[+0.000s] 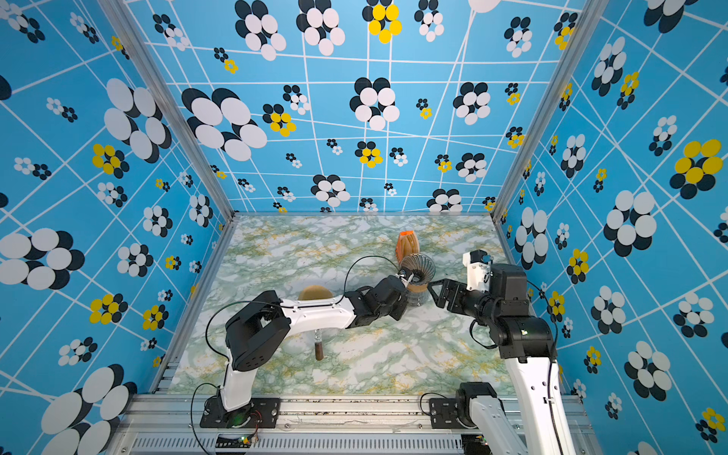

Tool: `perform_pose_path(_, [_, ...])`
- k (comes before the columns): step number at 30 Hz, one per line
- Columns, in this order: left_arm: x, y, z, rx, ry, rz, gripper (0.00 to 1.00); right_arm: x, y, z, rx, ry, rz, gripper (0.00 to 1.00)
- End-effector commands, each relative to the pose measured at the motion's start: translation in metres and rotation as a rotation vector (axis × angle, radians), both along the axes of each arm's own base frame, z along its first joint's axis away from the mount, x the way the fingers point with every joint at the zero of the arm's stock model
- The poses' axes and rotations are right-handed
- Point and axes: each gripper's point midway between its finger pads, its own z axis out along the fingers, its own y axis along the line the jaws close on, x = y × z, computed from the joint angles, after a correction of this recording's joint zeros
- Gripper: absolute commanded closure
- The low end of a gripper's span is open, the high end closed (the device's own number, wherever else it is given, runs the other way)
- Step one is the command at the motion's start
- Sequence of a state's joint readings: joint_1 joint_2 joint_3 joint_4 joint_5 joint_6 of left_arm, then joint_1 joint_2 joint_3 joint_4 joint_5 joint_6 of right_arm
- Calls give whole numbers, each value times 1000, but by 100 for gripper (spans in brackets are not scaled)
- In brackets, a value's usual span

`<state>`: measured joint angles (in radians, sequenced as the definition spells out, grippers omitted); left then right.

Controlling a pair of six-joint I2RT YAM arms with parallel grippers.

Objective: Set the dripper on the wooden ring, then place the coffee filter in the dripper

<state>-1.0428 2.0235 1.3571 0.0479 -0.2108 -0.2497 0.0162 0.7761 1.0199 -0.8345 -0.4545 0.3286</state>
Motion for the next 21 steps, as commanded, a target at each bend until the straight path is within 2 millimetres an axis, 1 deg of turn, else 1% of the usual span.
perform_pose_path(1, [-3, 3, 4, 20, -16, 4, 70, -1, -3, -8, -8, 21, -13, 16])
perform_pose_path(14, [-11, 16, 5, 36, -21, 9, 77, 1, -3, -9, 0, 26, -15, 16])
perform_pose_path(21, [-13, 18, 8, 36, -25, 8, 79, 1, -2, -9, 1, 25, -16, 16])
